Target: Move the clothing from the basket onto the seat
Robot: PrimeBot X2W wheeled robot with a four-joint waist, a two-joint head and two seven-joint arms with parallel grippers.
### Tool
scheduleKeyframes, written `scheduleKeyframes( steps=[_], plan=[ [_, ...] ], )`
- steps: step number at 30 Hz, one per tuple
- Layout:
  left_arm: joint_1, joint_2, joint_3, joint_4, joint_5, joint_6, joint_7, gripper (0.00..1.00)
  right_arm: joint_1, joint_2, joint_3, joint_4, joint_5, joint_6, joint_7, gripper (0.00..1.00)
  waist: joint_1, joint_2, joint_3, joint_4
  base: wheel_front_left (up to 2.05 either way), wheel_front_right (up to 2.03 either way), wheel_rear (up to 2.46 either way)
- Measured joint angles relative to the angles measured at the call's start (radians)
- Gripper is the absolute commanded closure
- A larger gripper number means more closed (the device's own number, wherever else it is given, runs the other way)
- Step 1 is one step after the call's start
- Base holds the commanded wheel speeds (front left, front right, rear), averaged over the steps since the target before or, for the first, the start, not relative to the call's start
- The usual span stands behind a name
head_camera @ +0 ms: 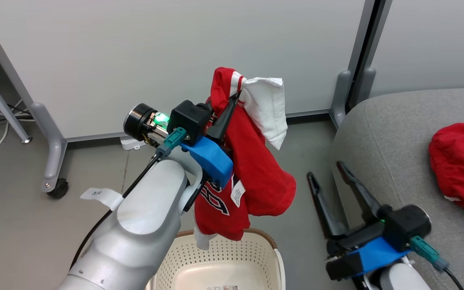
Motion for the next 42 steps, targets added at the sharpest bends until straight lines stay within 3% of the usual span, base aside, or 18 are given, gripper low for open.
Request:
scheduleKeyframes(
  steps=[17, 30, 32, 42],
  plan=[
    [-0.051, -0.009, -0.086, -0.01, -0.029, -0.001, -0.001, 1.0, -0.304, 0.001, 0.22, 0.22, 0.017, 0.0, 0.0, 0.0, 0.0002, 0.0, 0.072, 0.067, 0.0, 0.0, 0.0],
    [-0.116, -0.01, -0.226, -0.084, -0.135, 0.051, -0.002, 1.0, -0.484, 0.036, 0.264, 0.465, -0.019, 0.0, 0.0, 0.0, 0.0001, 0.0, 0.125, 0.11, 0.0, 0.0, 0.0],
    [-0.123, -0.01, -0.243, -0.087, -0.147, 0.059, -0.002, 1.0, -0.503, 0.04, 0.265, 0.512, -0.018, 0.0, 0.0, 1.0, 0.0001, 0.0, 0.128, 0.112, 0.0, 0.0, 0.0],
    [-0.142, -0.01, -0.283, -0.077, -0.191, 0.083, -0.003, 1.0, -0.519, 0.044, 0.28, 0.528, 0.02, 0.0, 0.0, 1.0, 0.0001, 0.0, 0.122, 0.113, 0.0, 0.0, 0.0]
  ],
)
